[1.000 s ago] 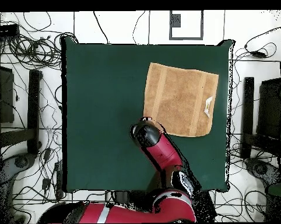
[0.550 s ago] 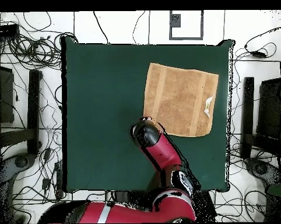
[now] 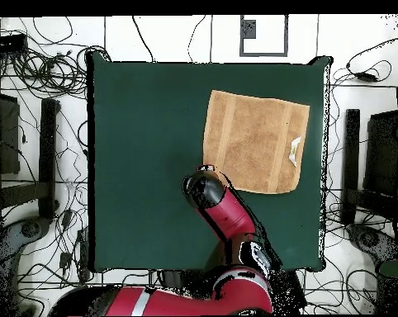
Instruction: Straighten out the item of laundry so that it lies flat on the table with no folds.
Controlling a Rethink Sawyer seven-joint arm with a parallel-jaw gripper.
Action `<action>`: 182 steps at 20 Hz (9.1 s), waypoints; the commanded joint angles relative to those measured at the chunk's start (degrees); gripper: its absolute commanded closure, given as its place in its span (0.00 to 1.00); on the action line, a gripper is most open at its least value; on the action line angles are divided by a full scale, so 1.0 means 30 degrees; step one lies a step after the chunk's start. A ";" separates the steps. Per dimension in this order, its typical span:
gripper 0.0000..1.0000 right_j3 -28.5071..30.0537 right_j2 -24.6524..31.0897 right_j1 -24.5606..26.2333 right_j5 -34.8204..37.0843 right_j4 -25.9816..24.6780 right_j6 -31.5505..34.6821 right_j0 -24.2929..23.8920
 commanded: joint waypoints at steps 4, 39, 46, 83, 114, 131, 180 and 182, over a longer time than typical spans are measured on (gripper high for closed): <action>1.00 0.0122 0.1676 0.1347 -0.0096 0.0272 0.3866 0.0540; 1.00 0.1359 0.1240 -0.1081 0.2020 -0.0227 0.3217 -0.0192; 1.00 0.1710 0.1358 -0.1728 0.2384 -0.0420 0.2804 -0.0819; 1.00 0.3644 0.4214 -0.3700 0.1064 -0.0263 0.2772 -0.3909; 1.00 0.1417 0.1169 -0.3321 0.3801 -0.0593 0.3992 -0.1447; 1.00 0.0585 -0.0463 -0.3512 0.5818 -0.0482 0.4096 -0.0463; 0.00 -1.6983 -0.2264 0.2624 1.3979 -0.8877 -0.2013 -0.4449; 0.00 -1.7912 -0.1817 0.3087 1.4258 -0.9032 -0.1969 -0.4929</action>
